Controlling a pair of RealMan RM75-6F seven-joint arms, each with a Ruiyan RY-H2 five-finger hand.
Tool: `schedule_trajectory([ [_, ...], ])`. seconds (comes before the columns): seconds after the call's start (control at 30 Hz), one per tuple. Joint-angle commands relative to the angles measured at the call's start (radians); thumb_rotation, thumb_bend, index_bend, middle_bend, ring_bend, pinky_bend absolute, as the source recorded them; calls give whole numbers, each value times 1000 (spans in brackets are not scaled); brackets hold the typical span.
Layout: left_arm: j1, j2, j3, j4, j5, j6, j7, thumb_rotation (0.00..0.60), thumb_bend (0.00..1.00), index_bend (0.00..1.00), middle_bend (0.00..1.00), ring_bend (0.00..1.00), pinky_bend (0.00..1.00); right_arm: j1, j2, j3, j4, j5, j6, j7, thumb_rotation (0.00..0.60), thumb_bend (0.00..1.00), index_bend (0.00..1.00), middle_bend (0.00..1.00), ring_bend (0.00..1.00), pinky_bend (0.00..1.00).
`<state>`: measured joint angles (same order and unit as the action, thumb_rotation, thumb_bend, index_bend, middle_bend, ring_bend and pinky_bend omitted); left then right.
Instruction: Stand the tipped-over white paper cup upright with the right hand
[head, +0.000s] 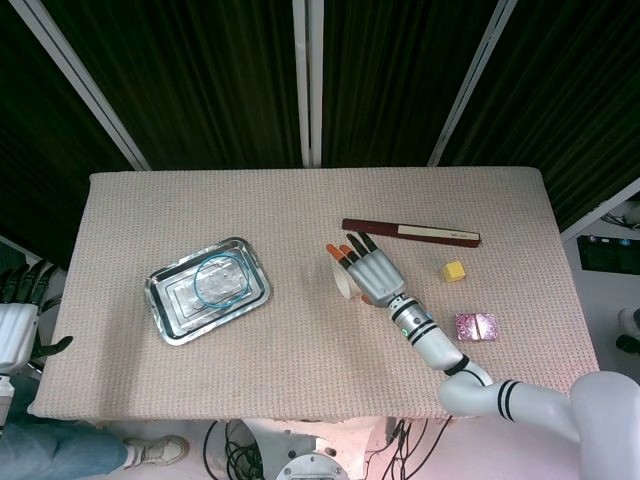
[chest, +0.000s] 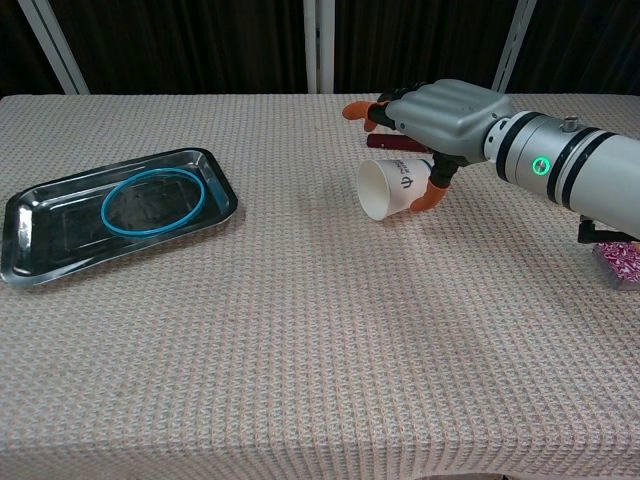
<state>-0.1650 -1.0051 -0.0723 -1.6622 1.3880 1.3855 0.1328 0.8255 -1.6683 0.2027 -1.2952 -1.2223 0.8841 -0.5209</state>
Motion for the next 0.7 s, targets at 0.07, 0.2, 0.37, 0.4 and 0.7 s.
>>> schedule_trajectory([
  [0.07,0,0,-1,0,-1,0,-3,600,96,0,0,0,38,13,-22,-10,31,1,-5,-1,600,0,0,245,0,0],
  [0.2,0,0,0,0,0,0,0,600,96,0,0,0,38,21,-31,-14,44,0,-15,19,600,0,0,242,0,0],
  [0.37,-1,0,0,1,-3,-3,2,600,96,0,0,0,38,24,-37,-24,51,-11,-9,31,600,5,0,248,0,0],
  [0.4,-1,0,0,1,-3,-3,1,600,96,0,0,0,38,24,-41,-24,56,-12,-5,31,600,12,0,253,0,0],
  [0.7,1,1,-1,2,-5,-2,-7,600,96,0,0,0,38,32,-87,-35,117,-45,19,56,600,81,8,356,20,0],
])
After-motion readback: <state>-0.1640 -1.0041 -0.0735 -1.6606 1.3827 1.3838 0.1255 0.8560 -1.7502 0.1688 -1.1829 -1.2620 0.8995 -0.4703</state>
